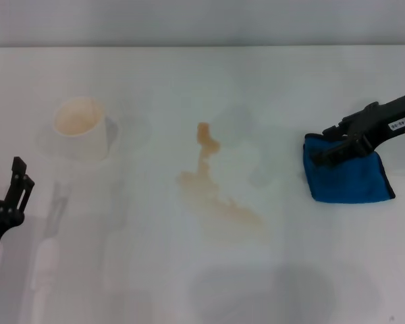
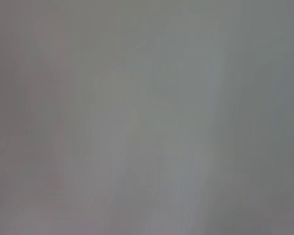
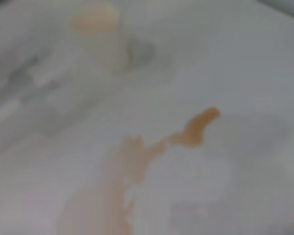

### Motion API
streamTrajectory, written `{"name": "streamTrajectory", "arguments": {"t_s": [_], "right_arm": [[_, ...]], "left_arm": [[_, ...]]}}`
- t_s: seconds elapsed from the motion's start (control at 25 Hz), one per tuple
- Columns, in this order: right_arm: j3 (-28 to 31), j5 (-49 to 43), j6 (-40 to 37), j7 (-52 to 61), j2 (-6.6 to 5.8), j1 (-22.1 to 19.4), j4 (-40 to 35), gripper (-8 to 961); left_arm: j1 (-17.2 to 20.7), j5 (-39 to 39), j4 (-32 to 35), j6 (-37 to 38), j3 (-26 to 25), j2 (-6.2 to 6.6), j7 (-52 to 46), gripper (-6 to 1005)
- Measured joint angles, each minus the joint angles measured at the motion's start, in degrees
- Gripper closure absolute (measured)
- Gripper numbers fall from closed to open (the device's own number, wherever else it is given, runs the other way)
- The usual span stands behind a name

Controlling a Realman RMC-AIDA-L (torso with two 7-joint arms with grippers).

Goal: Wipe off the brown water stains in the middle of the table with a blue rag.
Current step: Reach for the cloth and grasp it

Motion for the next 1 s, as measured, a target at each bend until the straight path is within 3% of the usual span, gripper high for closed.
{"name": "streamTrajectory", "arguments": {"t_s": [0.2, 0.48, 0.64, 0.76, 1.0], "right_arm": [[0.00, -13.32, -1.35, 6.03, 2.73, 2.39, -4.50, 210], [0.02, -29.76, -3.29, 9.96, 8.32, 3.77, -9.81, 211], [0.06, -35.36, -3.12, 10.06, 10.85, 4.10, -10.65, 212], [-0.07, -38.03, -2.52, 10.07, 11.85, 4.56, -10.56, 212], [-0.92, -39.35, 0.57, 10.09, 11.97, 5.23, -9.55, 213]], "left_arm": [[-0.17, 0.02, -0.02, -0.06, 0.06, -0.01, 0.00, 137], [-0.31, 0.29, -0.02, -0.11, 0.09, 0.14, 0.00, 138], [-0.35, 0.42, -0.09, -0.12, 0.09, 0.15, 0.00, 138], [-0.40, 0.51, -0.11, -0.09, 0.08, 0.18, 0.00, 138], [-0.56, 0.52, -0.14, 0.07, 0.08, 0.15, 0.00, 138]]}}
